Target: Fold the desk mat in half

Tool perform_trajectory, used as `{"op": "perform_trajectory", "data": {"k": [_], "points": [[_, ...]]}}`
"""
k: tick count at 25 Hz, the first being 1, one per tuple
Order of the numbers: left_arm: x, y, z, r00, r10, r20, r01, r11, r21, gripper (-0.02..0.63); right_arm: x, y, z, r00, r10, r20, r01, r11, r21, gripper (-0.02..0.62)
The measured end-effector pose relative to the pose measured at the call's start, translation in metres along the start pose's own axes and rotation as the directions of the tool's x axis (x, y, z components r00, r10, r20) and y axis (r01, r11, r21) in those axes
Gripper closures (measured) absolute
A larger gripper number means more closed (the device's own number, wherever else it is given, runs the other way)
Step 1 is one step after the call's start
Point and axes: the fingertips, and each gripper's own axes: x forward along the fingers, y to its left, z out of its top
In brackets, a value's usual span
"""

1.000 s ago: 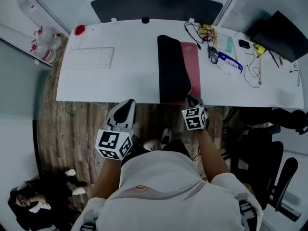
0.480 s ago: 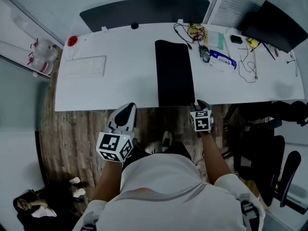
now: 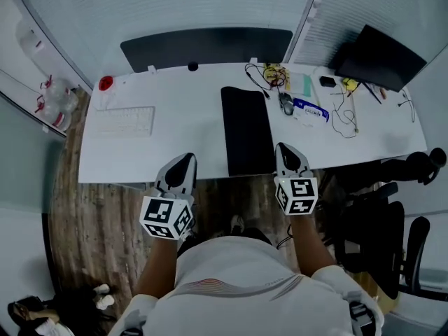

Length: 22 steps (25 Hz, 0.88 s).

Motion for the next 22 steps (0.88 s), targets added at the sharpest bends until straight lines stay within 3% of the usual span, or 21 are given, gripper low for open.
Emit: {"op": "perform_trajectory", "data": {"k": [4,8,22], "points": [[-0.005,0.008,0.032,0.998,-0.025,0.057,0.022,0.999,0.046,0.589,-0.016,0.027,0.065,0.992,0.024,0.125,-0.022,1.000,-0.018,0.543],[-0.022,0.021,0.049,0.996,-0.036,0.087,0.030,0.997,0.071,0.589,-0.026,0.047,0.094,0.982,0.027,0.189,-0.023,0.999,-0.024,0.545],[-0.065,0.063,0.046,0.996,0.011,0.085,-0.014,0.999,0.040,0.589,-0.022,0.100,0.098,0.979,0.077,0.189,-0.067,0.996,-0.060,0.543]]}}
